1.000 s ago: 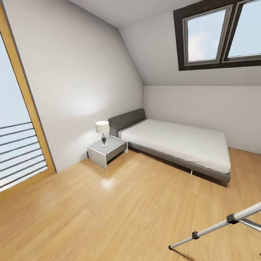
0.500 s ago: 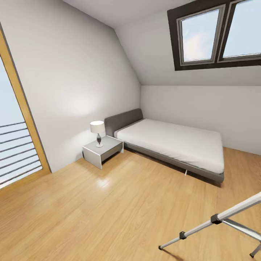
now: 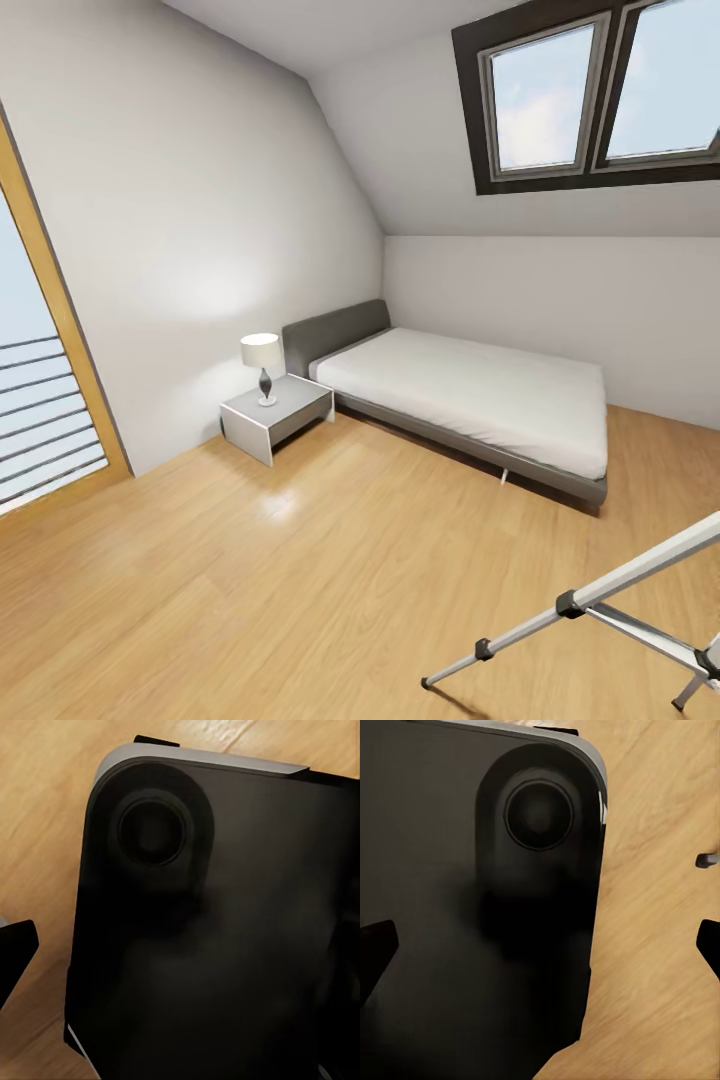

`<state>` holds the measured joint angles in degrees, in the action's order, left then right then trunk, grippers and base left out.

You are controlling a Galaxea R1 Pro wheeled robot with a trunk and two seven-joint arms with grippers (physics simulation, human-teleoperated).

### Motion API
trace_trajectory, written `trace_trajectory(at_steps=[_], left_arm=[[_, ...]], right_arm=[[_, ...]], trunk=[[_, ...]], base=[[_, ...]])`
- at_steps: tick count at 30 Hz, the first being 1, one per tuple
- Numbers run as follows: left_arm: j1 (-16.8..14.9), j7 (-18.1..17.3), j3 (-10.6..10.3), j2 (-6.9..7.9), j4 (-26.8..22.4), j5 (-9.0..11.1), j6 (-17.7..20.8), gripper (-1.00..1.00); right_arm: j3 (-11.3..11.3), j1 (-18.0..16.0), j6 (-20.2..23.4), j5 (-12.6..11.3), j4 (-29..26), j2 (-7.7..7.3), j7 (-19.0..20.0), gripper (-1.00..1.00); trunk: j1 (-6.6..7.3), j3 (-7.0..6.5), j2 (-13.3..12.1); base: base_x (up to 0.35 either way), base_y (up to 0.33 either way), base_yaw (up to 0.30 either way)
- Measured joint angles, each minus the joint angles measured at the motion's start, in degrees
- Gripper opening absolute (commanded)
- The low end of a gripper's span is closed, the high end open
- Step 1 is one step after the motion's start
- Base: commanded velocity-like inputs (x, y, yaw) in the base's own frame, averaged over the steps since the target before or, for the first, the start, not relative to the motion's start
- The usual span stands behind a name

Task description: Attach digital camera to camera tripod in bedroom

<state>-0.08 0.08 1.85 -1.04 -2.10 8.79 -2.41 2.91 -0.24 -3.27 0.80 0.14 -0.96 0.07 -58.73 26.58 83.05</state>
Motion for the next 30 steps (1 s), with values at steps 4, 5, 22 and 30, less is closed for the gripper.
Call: trace_trajectory(at_steps=[4, 5, 22, 30], left_arm=[[0.0, 0.0, 0.0, 0.0, 0.0, 0.0, 0.0, 1.0], [0.0, 0.0, 0.0, 0.0, 0.0, 0.0, 0.0, 1.0], [0.0, 0.0, 0.0, 0.0, 0.0, 0.0, 0.0, 1.0], [0.0, 0.0, 0.0, 0.0, 0.0, 0.0, 0.0, 1.0]], right_arm=[[0.0, 0.0, 0.0, 0.0, 0.0, 0.0, 0.0, 1.0], [0.0, 0.0, 0.0, 0.1, 0.0, 0.0, 0.0, 1.0], [-0.1, 0.0, 0.0, -0.2, 0.1, 0.07, -0.1, 1.0], [-0.1, 0.0, 0.0, -0.1, 0.1, 0.16, -0.1, 1.0]], trunk=[[0.0, 0.0, 0.0], [0.0, 0.0, 0.0], [0.0, 0.0, 0.0], [0.0, 0.0, 0.0]], base=[[0.0, -0.004, 0.0], [0.0, -0.001, 0.0], [0.0, 0.0, -0.065], [0.0, 0.0, -0.221]])
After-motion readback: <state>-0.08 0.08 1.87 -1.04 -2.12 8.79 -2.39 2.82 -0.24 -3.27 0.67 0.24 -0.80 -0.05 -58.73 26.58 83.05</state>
